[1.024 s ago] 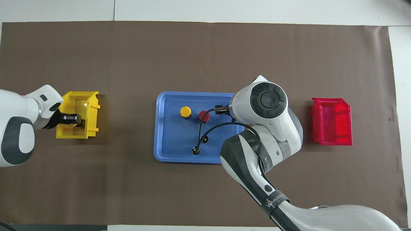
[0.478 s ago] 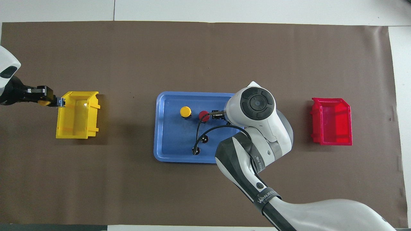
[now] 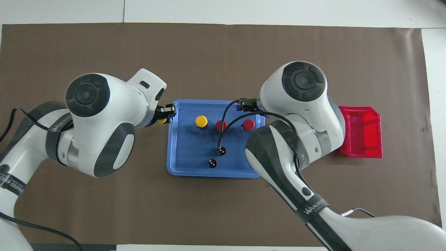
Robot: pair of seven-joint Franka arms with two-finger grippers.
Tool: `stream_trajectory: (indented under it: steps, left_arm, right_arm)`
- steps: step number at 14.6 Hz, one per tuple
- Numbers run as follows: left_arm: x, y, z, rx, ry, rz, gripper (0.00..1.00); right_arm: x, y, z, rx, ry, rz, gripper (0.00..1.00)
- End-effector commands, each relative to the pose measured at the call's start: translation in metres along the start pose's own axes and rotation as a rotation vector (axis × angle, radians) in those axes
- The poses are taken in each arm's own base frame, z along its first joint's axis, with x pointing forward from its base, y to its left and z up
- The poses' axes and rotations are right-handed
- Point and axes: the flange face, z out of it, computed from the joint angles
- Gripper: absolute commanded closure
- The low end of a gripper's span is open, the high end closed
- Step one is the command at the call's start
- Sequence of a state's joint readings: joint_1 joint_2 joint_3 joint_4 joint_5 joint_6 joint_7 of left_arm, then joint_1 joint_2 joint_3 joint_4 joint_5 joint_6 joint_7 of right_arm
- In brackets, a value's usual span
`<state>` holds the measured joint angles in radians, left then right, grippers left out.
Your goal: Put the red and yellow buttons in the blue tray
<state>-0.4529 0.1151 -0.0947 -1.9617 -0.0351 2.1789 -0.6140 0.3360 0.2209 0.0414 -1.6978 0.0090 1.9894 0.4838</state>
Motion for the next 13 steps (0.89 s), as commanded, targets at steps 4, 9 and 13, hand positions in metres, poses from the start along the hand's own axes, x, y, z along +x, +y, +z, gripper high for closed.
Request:
stream_trajectory:
  steps: [4, 9, 13]
  left_arm:
    - [0.003, 0.006, 0.046, -0.002, -0.01, -0.019, 0.96]
    - [-0.004, 0.0, 0.072, -0.006, -0.002, -0.023, 0.79]
    - [-0.003, 0.001, 0.06, 0.019, -0.014, -0.008, 0.05]
  right_arm:
    - [0.017, 0.147, -0.093, -0.045, -0.072, 0.047, 0.0]
    - [-0.013, 0.256, -0.151, -0.05, -0.146, -0.021, 0.0]
    - [-0.029, 0.296, -0.171, -0.043, -0.17, -0.041, 0.0]
